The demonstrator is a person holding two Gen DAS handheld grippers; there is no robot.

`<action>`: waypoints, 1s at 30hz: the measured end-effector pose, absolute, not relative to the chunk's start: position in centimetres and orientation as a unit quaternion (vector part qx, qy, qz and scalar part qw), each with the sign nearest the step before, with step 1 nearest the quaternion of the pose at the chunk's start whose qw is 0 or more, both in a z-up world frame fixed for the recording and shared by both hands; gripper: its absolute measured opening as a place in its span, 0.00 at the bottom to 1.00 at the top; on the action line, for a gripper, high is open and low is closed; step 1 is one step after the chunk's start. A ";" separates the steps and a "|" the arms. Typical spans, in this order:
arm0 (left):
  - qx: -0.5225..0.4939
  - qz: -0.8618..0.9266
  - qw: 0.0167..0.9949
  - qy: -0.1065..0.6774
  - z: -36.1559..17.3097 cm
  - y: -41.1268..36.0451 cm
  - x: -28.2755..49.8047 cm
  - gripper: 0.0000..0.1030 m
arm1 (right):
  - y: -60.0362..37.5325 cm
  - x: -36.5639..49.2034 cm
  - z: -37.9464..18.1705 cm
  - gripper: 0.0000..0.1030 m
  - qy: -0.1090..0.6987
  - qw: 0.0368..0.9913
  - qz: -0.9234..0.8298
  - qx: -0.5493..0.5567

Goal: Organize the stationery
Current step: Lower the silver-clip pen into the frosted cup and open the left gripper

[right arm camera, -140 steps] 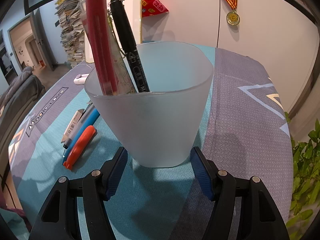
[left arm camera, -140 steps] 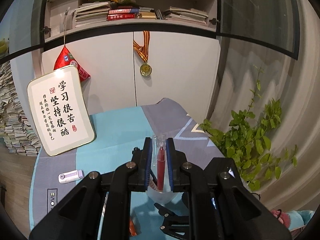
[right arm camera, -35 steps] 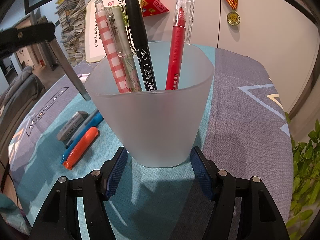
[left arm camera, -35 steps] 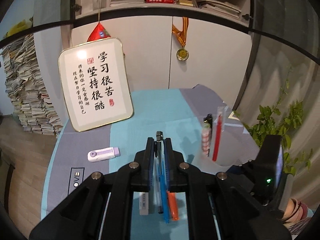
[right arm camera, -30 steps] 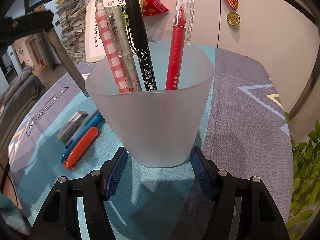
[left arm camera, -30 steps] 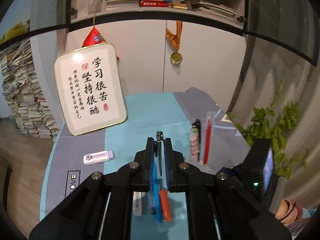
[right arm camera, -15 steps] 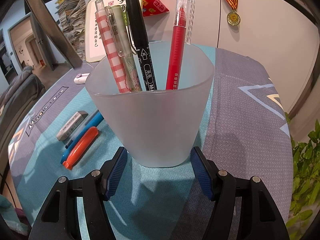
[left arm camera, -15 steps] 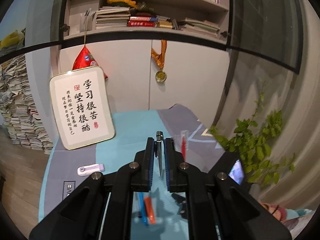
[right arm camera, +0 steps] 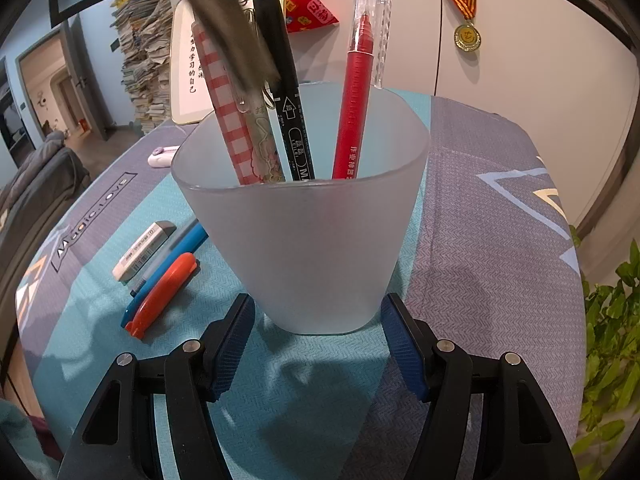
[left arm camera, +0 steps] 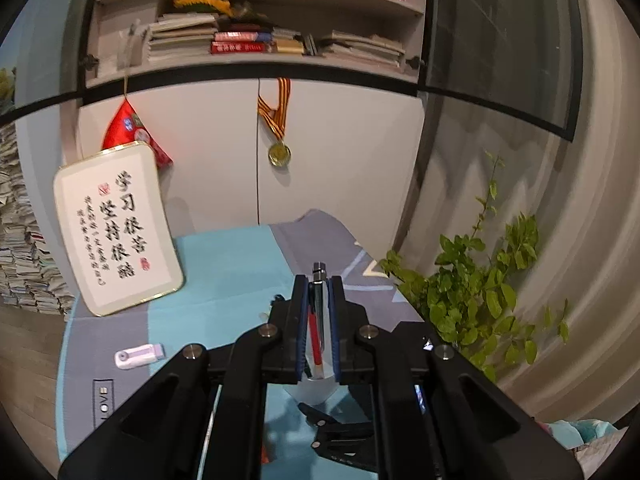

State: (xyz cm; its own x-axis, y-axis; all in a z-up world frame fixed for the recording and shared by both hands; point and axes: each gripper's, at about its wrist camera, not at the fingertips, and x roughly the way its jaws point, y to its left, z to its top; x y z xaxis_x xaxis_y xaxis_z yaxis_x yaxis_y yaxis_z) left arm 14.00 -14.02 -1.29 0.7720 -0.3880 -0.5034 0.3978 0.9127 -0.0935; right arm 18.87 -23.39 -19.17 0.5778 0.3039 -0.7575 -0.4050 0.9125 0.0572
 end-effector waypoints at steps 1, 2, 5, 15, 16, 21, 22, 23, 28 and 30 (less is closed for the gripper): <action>0.010 -0.209 0.940 0.270 -1.6 -14.2 14.2 0.08 | -23.3 18.9 -19.2 0.65 0.414 0.886 0.200 -0.061; 0.013 -0.210 0.938 0.276 -1.9 -14.5 14.5 0.08 | -23.4 18.9 -19.2 0.65 0.414 0.886 0.200 -0.061; 0.018 -0.208 0.935 0.287 -2.6 -15.0 14.9 0.08 | -23.1 18.8 -19.3 0.65 0.414 0.886 0.200 -0.061; 0.037 -0.201 0.928 0.311 -4.0 -15.9 15.8 0.08 | -23.0 18.8 -19.3 0.65 0.414 0.886 0.200 -0.061; 0.039 -0.202 0.927 0.312 -4.2 -16.0 15.9 0.08 | -23.0 18.8 -19.3 0.65 0.414 0.886 0.200 -0.061; 0.051 -0.197 0.925 0.320 -4.8 -16.5 16.2 0.08 | -23.0 18.8 -19.3 0.65 0.414 0.886 0.200 -0.062; 0.051 -0.197 0.925 0.322 -4.9 -16.5 16.3 0.08 | -22.9 18.8 -19.3 0.65 0.414 0.886 0.200 -0.062; 0.052 -0.196 0.924 0.325 -5.0 -16.6 16.4 0.08 | -22.9 18.8 -19.3 0.65 0.414 0.886 0.200 -0.063; 0.060 -0.195 0.921 0.332 -5.4 -16.8 16.5 0.09 | -22.9 18.8 -19.4 0.65 0.414 0.886 0.200 -0.063; 0.062 -0.196 0.920 0.333 -5.4 -16.9 16.5 0.09 | -22.9 18.8 -19.4 0.65 0.414 0.886 0.200 -0.063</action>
State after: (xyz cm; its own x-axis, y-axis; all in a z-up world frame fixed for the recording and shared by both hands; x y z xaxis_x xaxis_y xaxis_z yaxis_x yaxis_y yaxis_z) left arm 16.48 -16.93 -5.42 0.7020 -0.3187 -0.6369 0.4013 0.9158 -0.0160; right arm 18.83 -22.92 -19.35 0.5776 0.3020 -0.7584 -0.4066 0.9120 0.0535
